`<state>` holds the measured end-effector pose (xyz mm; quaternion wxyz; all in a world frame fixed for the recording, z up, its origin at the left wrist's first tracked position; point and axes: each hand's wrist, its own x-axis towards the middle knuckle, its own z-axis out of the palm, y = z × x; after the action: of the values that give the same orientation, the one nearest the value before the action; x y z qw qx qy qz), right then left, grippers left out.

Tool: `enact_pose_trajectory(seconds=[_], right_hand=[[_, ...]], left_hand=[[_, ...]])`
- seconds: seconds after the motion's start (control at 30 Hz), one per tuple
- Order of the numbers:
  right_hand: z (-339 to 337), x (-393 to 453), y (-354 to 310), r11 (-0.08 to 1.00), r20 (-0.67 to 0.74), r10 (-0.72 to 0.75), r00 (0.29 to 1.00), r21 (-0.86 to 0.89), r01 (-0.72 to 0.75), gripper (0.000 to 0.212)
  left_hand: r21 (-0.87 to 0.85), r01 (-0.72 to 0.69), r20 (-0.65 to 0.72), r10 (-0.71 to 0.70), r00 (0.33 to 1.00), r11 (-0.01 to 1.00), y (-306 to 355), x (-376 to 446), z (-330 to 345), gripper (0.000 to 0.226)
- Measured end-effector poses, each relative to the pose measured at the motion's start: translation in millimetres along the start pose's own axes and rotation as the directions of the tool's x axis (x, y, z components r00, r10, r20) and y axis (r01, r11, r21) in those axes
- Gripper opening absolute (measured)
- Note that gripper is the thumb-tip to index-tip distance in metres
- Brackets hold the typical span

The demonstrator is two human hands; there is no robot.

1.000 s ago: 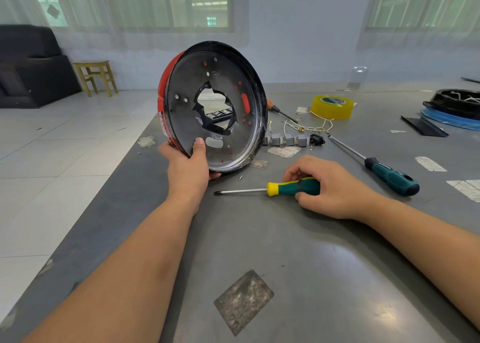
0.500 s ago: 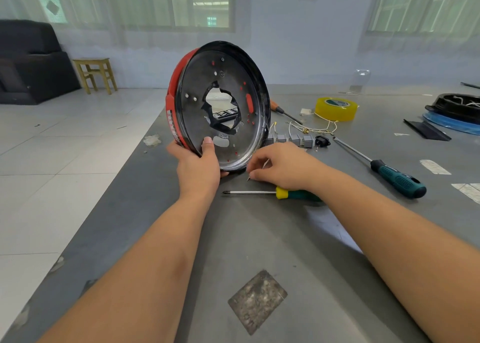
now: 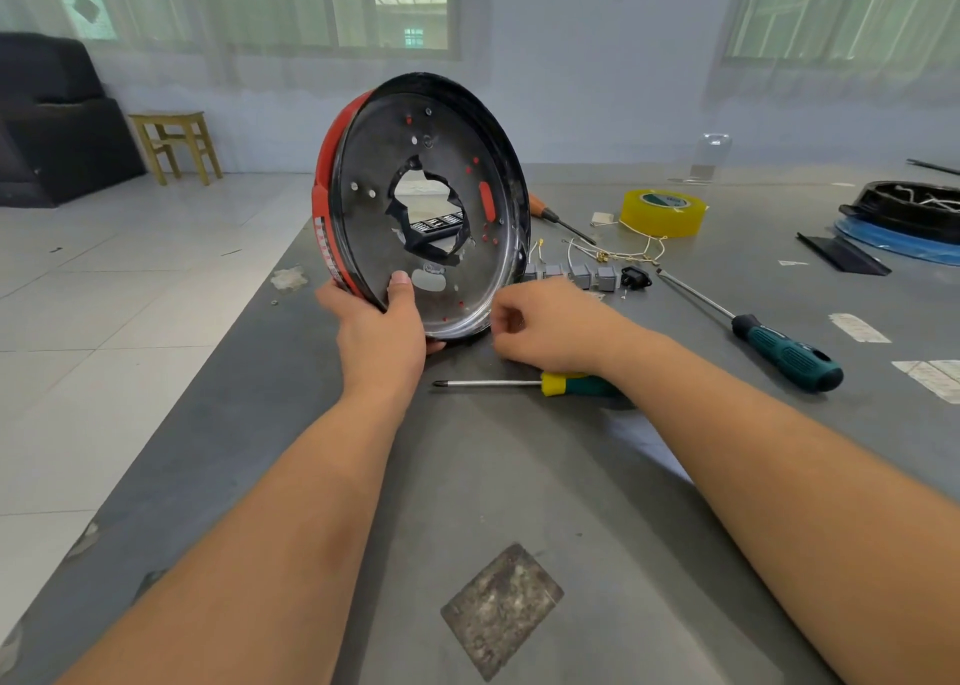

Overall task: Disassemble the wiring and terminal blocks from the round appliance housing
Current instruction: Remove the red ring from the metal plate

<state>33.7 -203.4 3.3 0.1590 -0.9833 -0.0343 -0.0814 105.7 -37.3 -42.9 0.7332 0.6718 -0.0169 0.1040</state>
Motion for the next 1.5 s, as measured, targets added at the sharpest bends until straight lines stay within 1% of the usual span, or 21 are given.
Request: enact_pose_trajectory(seconds=[0.07,0.13,0.27,0.33,0.4,0.47,0.63,0.7,0.8,0.9,1.0,1.27,1.5], right_hand=[[-12.0,-3.3,12.9,0.989,-0.094,0.119,0.988,0.1,-0.109,0.005],[-24.7,-8.1,35.2,0.945,-0.172,0.267,0.948,0.238,-0.223,0.005],[-35.8,-22.6,91.1,0.782,-0.203,0.495,0.845,0.528,-0.332,0.014],[-33.7,-28.6,116.1,0.717,-0.218,0.584,0.782,0.59,-0.371,0.017],[-29.9,-31.3,133.7,0.695,-0.243,0.639,0.729,0.589,-0.413,0.016],[-27.3,-31.0,140.9,0.708,-0.269,0.654,0.707,0.546,-0.448,0.015],[-19.8,-19.1,142.6,0.798,-0.377,0.592,0.712,0.395,-0.454,0.008],[-17.9,-15.2,145.1,0.81,-0.399,0.582,0.709,0.361,-0.462,0.011],[-17.5,-8.4,149.1,0.771,-0.339,0.628,0.7,0.389,-0.504,0.017],[-18.1,-3.3,149.6,0.731,-0.294,0.672,0.679,0.407,-0.547,0.013],[-19.0,-2.9,151.3,0.721,-0.287,0.683,0.671,0.411,-0.558,0.006],[-20.5,-9.8,154.9,0.719,-0.262,0.678,0.687,0.429,-0.546,0.016],[-18.4,-3.8,154.1,0.715,-0.301,0.696,0.652,0.372,-0.592,0.008]], left_hand=[[-0.011,0.003,-0.001,-0.003,1.0,1.0,-0.3,0.1,-0.1,0.035],[-0.01,0.008,-0.003,-0.008,1.0,1.0,-0.3,0.4,-0.5,0.034],[-0.022,-0.001,-0.002,0.001,1.0,1.0,0.4,-0.3,-0.8,0.034],[-0.03,-0.004,-0.004,0.003,1.0,1.0,0.6,-0.8,-0.5,0.034],[-0.034,-0.003,-0.002,0.003,1.0,0.999,0.7,-0.8,-0.1,0.033],[-0.039,-0.002,0.001,0.002,1.0,0.999,0.9,-0.9,-0.2,0.034],[-0.046,0.005,0.008,-0.004,1.0,0.999,0.2,-0.6,-0.8,0.034],[-0.042,0.0,0.01,0.0,1.0,0.999,-0.1,-0.3,-1.0,0.034],[-0.041,-0.003,0.017,0.004,1.0,0.999,-0.5,0.3,-0.9,0.033],[-0.044,-0.003,0.023,0.004,1.0,0.999,-0.4,0.5,-0.6,0.034],[-0.046,-0.001,0.028,0.002,1.0,0.999,-0.3,0.0,-0.8,0.034],[-0.06,-0.003,0.031,0.005,1.0,0.998,1.9,-2.1,-1.7,0.032],[-0.062,-0.004,0.036,0.006,0.999,0.998,0.9,-1.7,-1.9,0.032]])
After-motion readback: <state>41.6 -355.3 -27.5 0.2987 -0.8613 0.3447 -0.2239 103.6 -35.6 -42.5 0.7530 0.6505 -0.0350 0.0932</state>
